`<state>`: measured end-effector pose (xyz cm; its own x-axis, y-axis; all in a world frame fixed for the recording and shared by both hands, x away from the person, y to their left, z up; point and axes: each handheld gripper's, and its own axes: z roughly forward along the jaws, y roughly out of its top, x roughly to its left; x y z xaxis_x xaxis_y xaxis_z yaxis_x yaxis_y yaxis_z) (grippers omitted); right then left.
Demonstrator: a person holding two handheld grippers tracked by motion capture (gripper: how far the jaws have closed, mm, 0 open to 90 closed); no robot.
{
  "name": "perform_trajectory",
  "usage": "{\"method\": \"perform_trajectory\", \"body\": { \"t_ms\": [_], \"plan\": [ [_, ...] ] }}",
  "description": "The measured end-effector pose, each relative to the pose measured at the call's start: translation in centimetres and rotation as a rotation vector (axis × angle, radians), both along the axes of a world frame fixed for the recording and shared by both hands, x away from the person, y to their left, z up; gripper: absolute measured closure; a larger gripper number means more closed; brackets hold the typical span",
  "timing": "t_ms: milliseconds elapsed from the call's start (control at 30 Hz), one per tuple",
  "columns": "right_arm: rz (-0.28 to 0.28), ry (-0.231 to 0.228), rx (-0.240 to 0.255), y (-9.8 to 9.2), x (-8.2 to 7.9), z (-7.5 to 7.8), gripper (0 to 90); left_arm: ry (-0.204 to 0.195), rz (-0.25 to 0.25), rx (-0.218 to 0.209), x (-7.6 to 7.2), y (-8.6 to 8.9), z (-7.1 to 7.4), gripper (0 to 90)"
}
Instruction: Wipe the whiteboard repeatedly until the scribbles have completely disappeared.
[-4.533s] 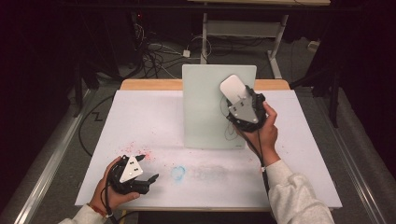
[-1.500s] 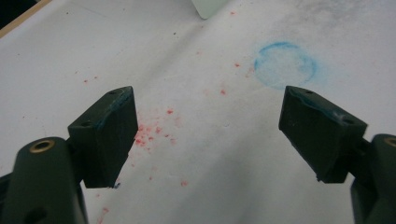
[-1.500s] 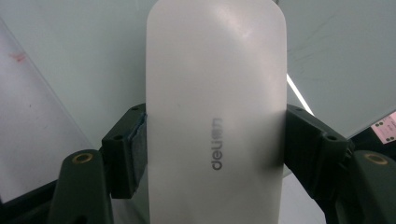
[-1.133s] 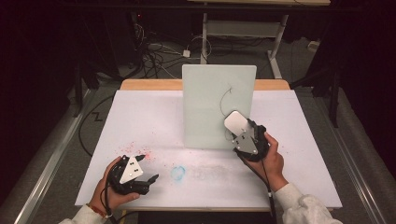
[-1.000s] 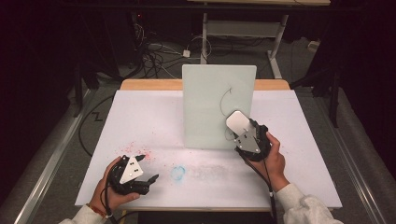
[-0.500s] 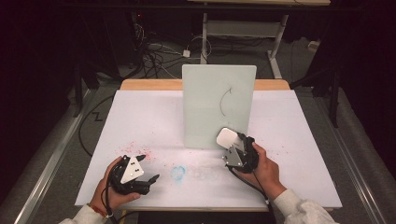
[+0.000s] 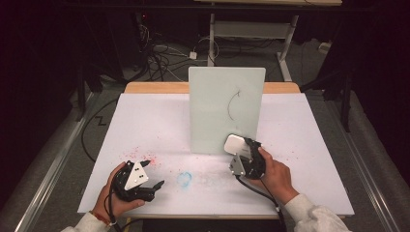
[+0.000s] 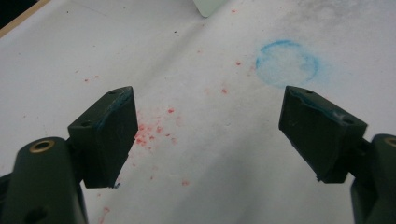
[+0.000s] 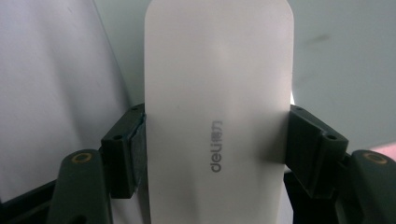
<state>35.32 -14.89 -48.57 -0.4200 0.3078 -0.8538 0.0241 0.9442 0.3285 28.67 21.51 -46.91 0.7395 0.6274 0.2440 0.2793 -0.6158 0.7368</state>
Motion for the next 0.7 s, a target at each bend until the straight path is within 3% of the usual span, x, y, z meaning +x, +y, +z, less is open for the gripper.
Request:
{"method": "perform_trajectory", "body": {
  "t_ms": [200, 400, 500, 700],
  "plan": [
    [-0.057, -0.051, 0.019, -2.0, 0.6, 1.3, 31.2, 0.004, 0.002, -0.003, -0.1, 0.0, 0.1, 18.9],
    [-0.073, -0.089, 0.1, -2.1, 1.2, 2.8, 31.1, 0.006, -0.002, 0.0, 0.1, -0.1, 0.0, 18.9],
    [-0.05, -0.083, 0.073, -1.3, 1.1, 2.5, 31.1, 0.006, -0.003, 0.0, 0.0, -0.2, 0.0, 18.9],
    [0.026, -0.008, -0.097, 0.1, 0.5, 1.0, 31.1, 0.007, -0.003, 0.002, 0.0, -0.1, 0.0, 18.9]
  ]
}}
